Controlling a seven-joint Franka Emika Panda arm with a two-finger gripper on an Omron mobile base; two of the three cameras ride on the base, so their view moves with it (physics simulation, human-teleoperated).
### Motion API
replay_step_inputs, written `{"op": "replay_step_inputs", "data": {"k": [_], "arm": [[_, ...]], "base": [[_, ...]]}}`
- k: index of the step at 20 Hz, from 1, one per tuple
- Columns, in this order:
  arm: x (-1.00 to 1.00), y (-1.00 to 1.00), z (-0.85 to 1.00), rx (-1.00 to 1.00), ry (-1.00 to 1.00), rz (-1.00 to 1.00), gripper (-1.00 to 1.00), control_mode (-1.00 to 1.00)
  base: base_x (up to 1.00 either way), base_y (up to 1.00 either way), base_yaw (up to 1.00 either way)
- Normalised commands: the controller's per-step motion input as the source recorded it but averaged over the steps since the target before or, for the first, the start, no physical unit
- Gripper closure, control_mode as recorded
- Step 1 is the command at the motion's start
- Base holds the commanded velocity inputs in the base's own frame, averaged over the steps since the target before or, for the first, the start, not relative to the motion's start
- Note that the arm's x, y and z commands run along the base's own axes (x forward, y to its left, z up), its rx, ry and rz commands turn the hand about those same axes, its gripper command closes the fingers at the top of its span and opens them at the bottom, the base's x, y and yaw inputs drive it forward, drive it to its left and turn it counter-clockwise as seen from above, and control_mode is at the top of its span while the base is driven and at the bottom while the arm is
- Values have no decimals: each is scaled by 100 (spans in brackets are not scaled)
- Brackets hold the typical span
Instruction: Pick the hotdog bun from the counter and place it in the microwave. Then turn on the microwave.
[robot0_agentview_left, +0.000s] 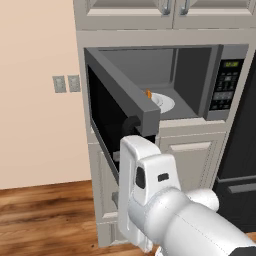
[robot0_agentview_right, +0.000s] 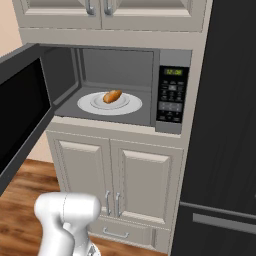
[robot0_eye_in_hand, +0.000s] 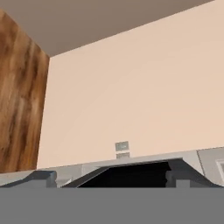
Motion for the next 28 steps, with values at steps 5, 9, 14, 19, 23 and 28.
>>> {"op": "replay_step_inputs", "data": {"k": [5,9,14,19,23,28], "arm": [[21,1,-13,-1,0,-2,-100,-100],[21,5,-7,-6,0,-6,-100,-100],[23,11,-6,-8,5,-8,-100,-100],[18,2,-5,-7,0,-7,-100,-100],[15,1,-9,-6,0,-3,-100,-100],[11,0,-11,-1,0,-3,-100,-100]], "base": [[0,0,0],[0,0,0],[0,0,0],[0,0,0],[0,0,0],[0,0,0]]}}
